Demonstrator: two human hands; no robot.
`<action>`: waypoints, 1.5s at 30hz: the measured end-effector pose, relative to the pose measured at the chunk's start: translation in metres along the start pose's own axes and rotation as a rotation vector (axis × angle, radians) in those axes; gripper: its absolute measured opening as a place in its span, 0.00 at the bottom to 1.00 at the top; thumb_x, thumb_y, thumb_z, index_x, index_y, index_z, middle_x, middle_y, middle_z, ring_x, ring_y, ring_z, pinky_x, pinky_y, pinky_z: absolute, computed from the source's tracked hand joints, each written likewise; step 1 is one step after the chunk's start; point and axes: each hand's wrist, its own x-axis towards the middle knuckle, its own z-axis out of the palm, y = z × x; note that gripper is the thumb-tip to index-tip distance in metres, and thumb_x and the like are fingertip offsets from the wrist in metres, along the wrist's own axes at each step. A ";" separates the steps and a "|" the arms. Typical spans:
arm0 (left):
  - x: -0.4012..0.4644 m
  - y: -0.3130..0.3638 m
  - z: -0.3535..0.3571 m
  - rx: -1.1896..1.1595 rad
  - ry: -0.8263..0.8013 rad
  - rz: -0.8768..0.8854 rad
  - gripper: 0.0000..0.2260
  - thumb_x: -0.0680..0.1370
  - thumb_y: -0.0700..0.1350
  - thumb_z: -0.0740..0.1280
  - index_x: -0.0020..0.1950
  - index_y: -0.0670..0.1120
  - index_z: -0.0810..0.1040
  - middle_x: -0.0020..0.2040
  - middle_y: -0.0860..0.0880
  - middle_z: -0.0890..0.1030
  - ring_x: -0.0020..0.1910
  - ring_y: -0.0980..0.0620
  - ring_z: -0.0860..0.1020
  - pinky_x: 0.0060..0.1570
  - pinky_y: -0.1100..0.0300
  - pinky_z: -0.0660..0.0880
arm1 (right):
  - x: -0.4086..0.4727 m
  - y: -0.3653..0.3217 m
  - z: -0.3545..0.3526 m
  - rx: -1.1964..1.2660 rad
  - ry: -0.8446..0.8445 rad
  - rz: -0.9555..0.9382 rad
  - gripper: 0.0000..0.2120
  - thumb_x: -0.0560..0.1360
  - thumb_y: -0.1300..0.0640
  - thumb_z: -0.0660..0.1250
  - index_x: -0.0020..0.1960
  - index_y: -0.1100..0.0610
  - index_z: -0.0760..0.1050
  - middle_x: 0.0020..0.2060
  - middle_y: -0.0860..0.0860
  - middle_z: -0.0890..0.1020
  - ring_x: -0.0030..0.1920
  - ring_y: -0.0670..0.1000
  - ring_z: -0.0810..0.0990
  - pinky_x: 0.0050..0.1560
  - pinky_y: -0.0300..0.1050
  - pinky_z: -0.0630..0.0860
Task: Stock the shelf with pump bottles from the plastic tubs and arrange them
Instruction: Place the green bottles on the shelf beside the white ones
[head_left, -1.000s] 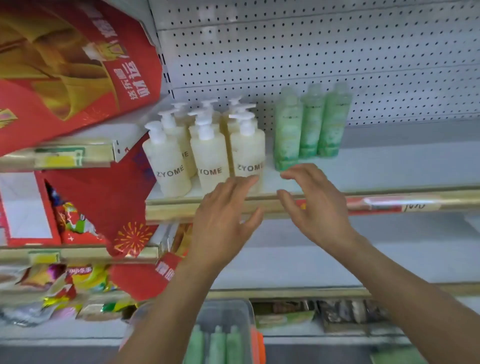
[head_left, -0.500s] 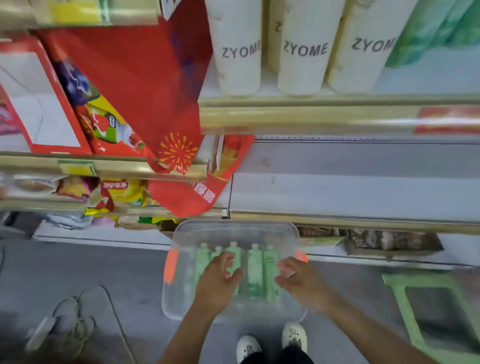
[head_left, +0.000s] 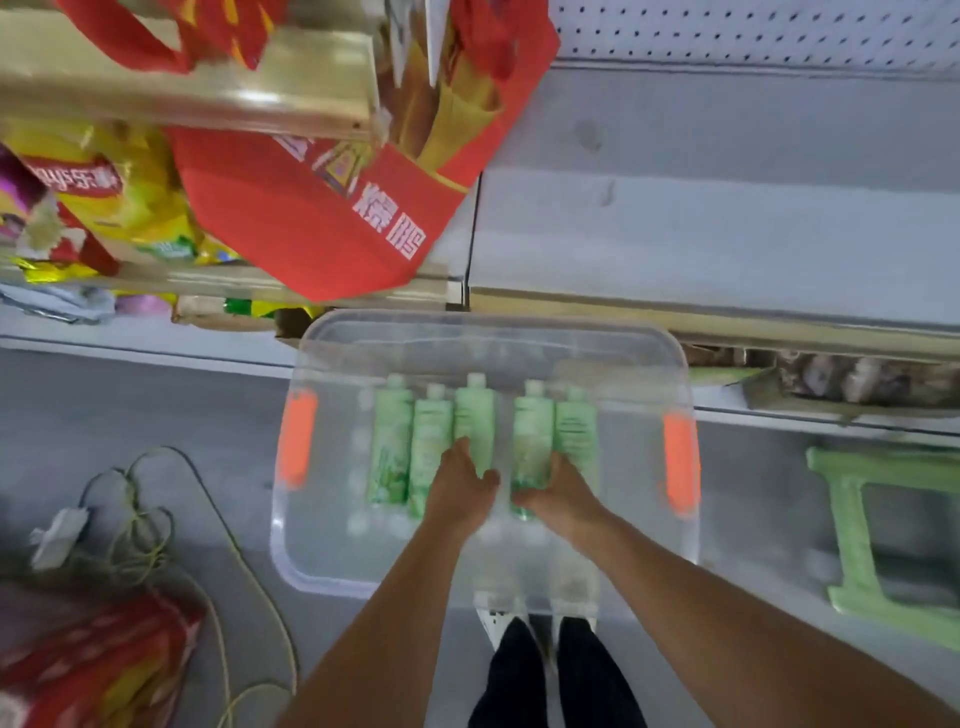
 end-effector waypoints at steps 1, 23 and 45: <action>0.005 -0.002 0.005 0.028 0.015 -0.007 0.30 0.80 0.45 0.63 0.79 0.43 0.55 0.76 0.43 0.62 0.72 0.43 0.66 0.67 0.54 0.66 | 0.005 0.001 0.008 -0.012 0.036 0.004 0.37 0.60 0.61 0.74 0.67 0.62 0.66 0.59 0.61 0.76 0.59 0.61 0.78 0.45 0.48 0.77; -0.021 -0.008 -0.028 -0.563 -0.175 -0.128 0.07 0.73 0.44 0.74 0.49 0.44 0.80 0.44 0.44 0.85 0.40 0.47 0.83 0.42 0.57 0.80 | -0.041 -0.022 -0.036 0.248 -0.067 0.052 0.23 0.67 0.61 0.77 0.59 0.60 0.74 0.45 0.54 0.84 0.43 0.50 0.84 0.42 0.43 0.80; -0.267 0.166 -0.125 -0.798 -0.082 0.661 0.19 0.74 0.43 0.74 0.63 0.48 0.74 0.55 0.48 0.84 0.51 0.50 0.84 0.45 0.56 0.81 | -0.325 -0.134 -0.161 0.466 0.060 -0.639 0.26 0.64 0.63 0.77 0.58 0.55 0.71 0.51 0.57 0.83 0.47 0.53 0.85 0.42 0.46 0.80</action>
